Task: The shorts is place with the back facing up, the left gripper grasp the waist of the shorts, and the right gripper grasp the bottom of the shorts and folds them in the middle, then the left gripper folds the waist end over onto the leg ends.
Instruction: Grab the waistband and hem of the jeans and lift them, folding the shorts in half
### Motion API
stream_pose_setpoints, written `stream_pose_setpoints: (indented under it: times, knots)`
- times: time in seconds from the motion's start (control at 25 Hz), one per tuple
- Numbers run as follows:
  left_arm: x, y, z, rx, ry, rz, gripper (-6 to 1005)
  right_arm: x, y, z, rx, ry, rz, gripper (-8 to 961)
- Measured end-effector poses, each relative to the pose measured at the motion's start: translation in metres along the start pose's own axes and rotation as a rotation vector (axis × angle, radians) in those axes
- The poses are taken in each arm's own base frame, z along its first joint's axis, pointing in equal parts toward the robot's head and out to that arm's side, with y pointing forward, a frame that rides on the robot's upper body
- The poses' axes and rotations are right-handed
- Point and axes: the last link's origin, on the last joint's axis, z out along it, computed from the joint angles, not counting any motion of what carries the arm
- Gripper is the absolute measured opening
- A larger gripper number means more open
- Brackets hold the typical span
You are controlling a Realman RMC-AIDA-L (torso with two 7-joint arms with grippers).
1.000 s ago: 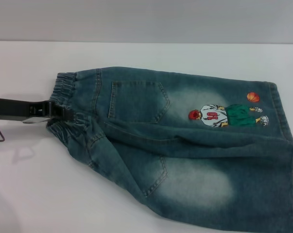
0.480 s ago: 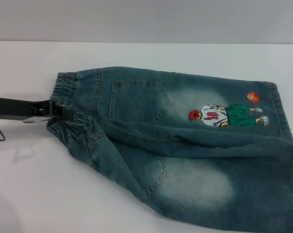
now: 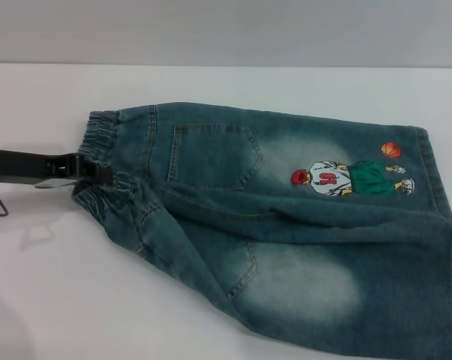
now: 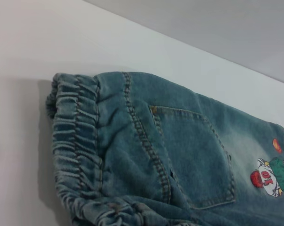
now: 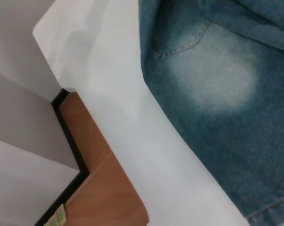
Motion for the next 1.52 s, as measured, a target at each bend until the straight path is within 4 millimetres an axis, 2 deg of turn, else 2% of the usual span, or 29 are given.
stream_pose_setpoints:
  times: [0.64, 1.52]
  knots:
    - [0.001, 0.002, 0.002, -0.006, 0.003, 0.002, 41, 0.004, -0.008, 0.001, 0.048, 0.031, 0.023, 541]
    - [0.001, 0.002, 0.004, -0.006, 0.007, 0.001, 45, 0.002, -0.018, 0.021, 0.076, 0.045, 0.031, 537]
